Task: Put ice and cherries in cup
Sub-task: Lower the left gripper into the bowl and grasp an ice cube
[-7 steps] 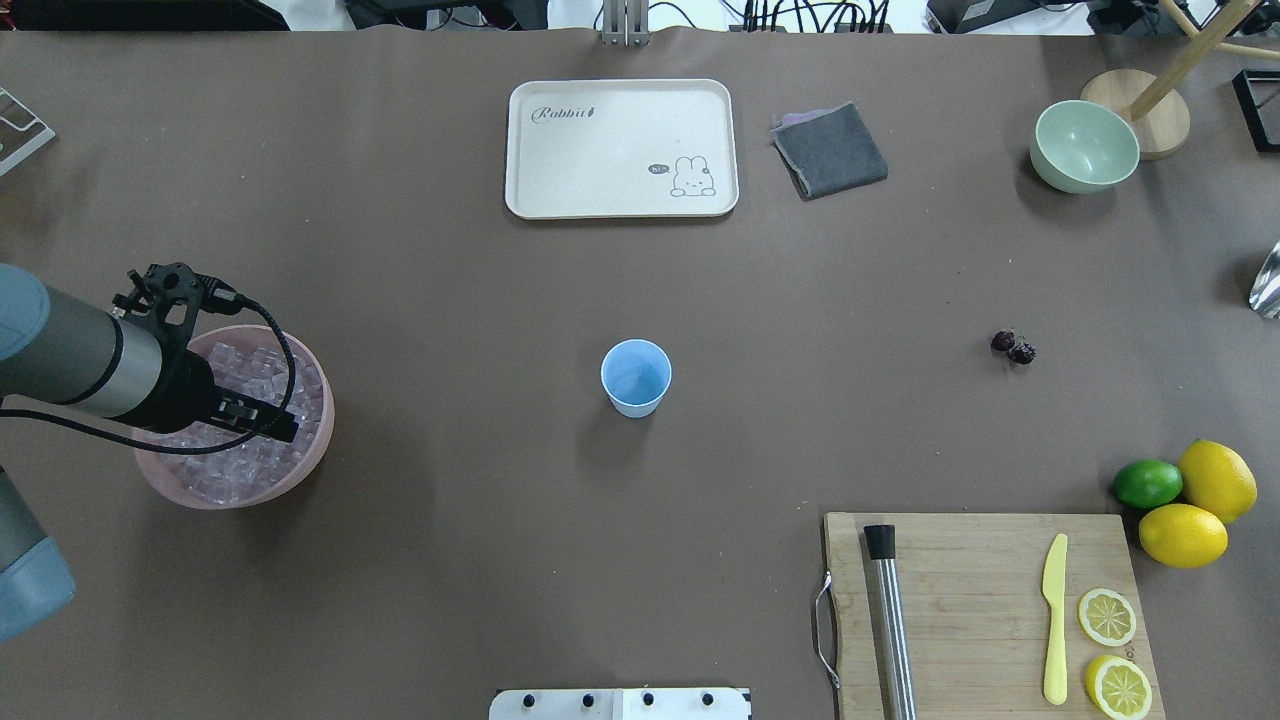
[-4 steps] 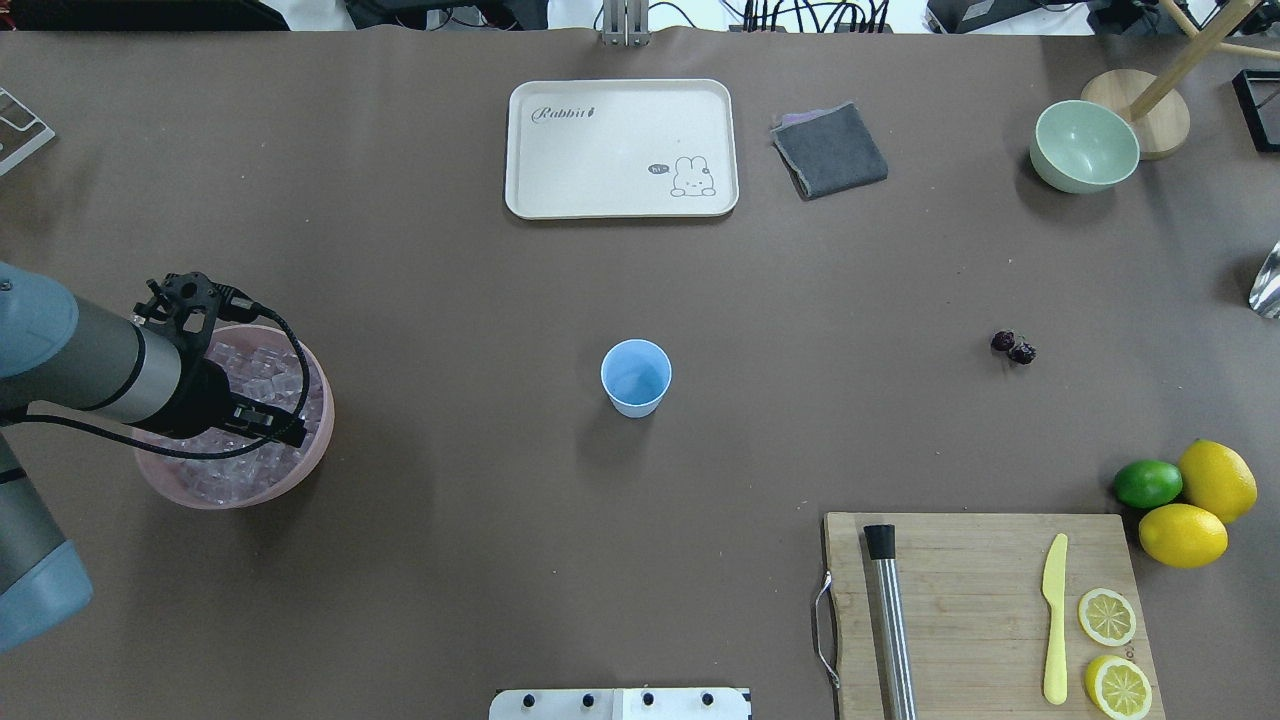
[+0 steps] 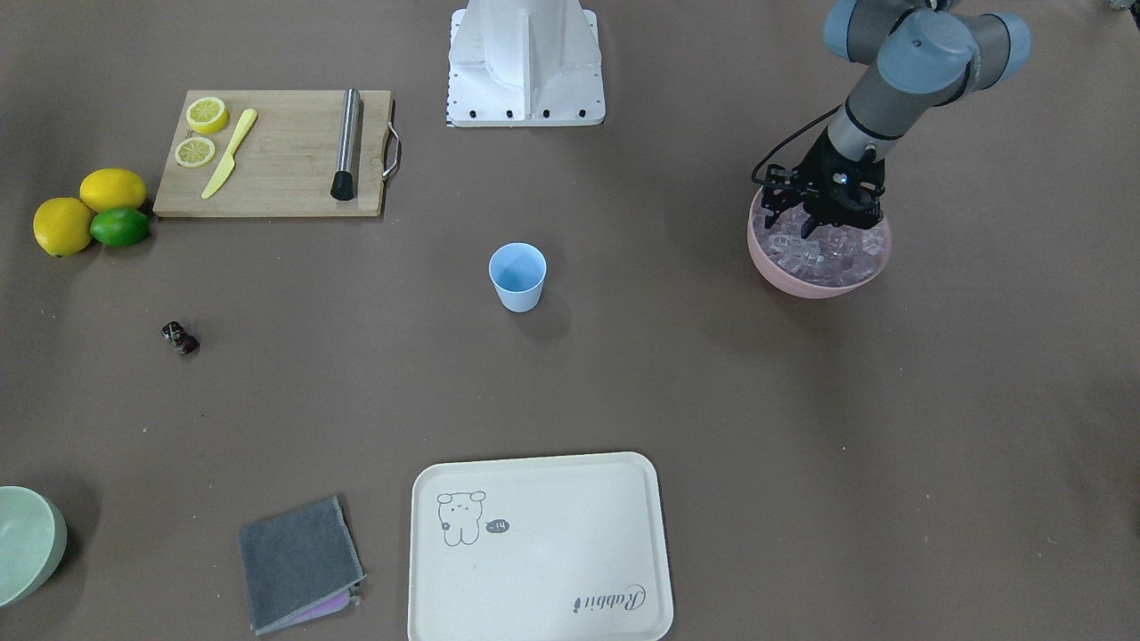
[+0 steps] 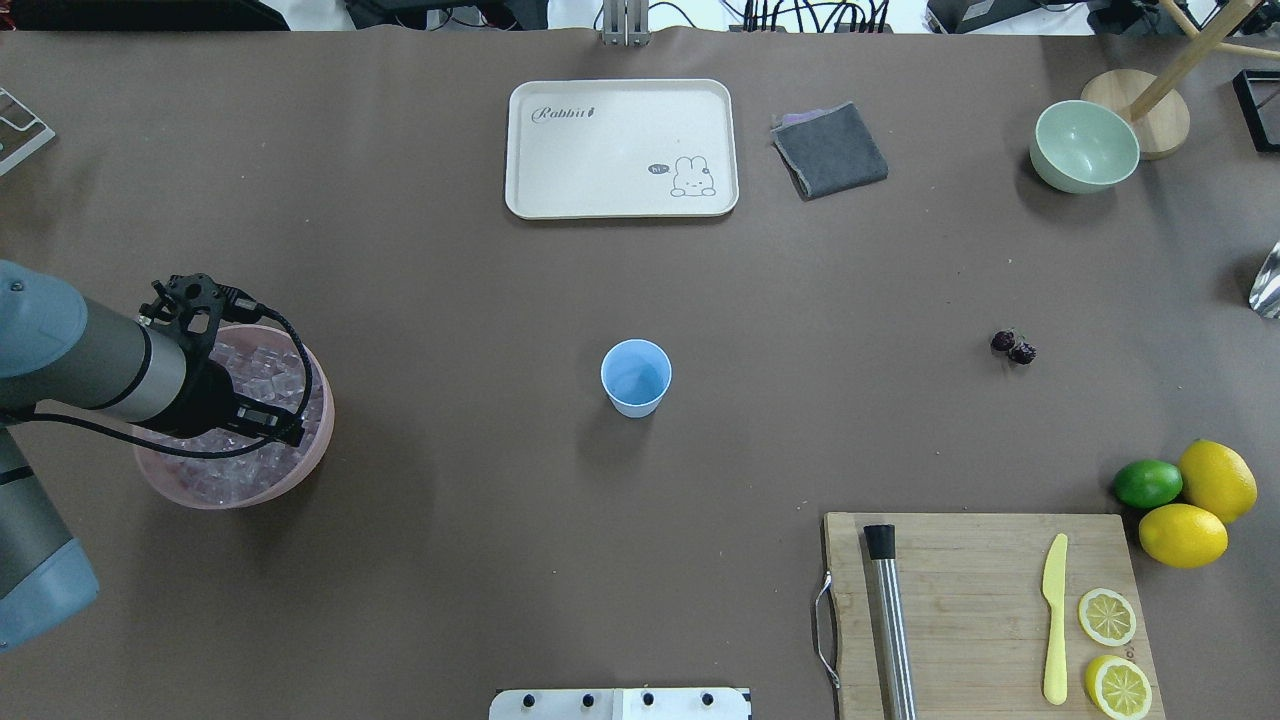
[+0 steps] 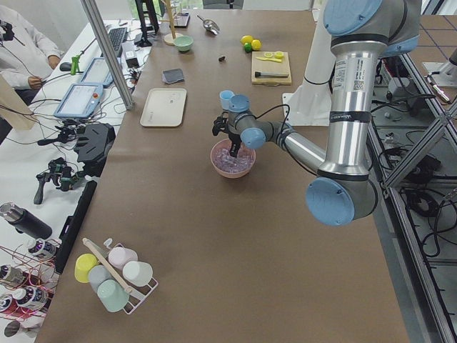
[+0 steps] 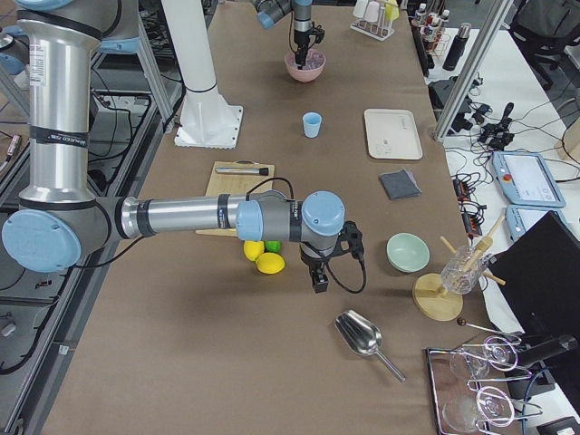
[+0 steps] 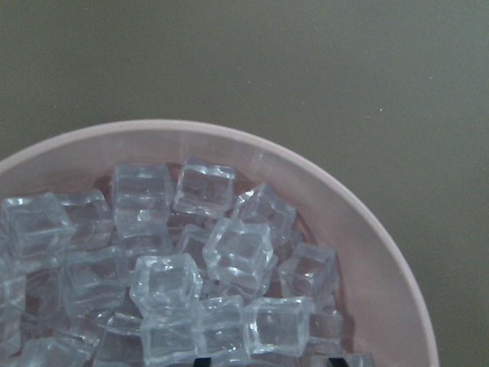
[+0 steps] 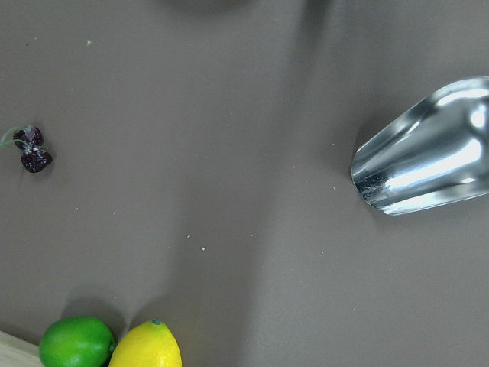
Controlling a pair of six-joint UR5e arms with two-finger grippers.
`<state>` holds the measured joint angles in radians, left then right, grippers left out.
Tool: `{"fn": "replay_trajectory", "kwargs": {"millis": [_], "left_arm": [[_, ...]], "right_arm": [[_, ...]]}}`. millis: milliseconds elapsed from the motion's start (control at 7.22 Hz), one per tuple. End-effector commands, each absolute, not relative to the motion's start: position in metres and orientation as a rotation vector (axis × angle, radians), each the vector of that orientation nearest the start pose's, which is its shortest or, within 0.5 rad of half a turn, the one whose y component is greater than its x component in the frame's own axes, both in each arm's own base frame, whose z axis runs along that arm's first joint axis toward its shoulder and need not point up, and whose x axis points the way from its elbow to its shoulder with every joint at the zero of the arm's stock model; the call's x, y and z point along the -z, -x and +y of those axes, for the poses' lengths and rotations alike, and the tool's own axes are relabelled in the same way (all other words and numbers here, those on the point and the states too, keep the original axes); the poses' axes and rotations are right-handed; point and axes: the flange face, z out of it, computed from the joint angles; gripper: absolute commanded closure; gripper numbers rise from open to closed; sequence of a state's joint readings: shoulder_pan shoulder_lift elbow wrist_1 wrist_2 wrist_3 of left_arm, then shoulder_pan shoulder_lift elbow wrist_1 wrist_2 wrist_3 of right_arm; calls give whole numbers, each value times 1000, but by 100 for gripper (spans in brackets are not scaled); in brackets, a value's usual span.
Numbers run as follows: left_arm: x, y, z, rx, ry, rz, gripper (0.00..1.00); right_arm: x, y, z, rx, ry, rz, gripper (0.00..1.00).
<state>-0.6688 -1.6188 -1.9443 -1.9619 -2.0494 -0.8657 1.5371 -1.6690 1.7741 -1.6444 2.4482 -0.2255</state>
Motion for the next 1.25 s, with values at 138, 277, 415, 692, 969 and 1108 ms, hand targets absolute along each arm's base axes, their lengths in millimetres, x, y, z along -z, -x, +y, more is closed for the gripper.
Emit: {"fn": "replay_trajectory", "kwargs": {"millis": [138, 277, 415, 692, 969, 1108], "left_arm": [[-411, -351, -389, -235, -162, 908, 40], [-413, -357, -394, -233, -160, 904, 40], [-412, -358, -394, -234, -161, 905, 40], [-412, -357, -394, -235, -162, 907, 64], [-403, -349, -396, -222, -167, 924, 100], [-386, -332, -392, -221, -199, 950, 100]], "right_arm": [[-607, -42, -450, 254, -109, -874, 0], [-607, -42, -450, 254, -109, -874, 0], [-607, -42, -450, 254, -109, -874, 0], [-609, -42, -448, 252, -106, -874, 0], [-608, -42, -447, 252, -106, -874, 0], [-607, -41, -447, 254, -109, -877, 0]]}}
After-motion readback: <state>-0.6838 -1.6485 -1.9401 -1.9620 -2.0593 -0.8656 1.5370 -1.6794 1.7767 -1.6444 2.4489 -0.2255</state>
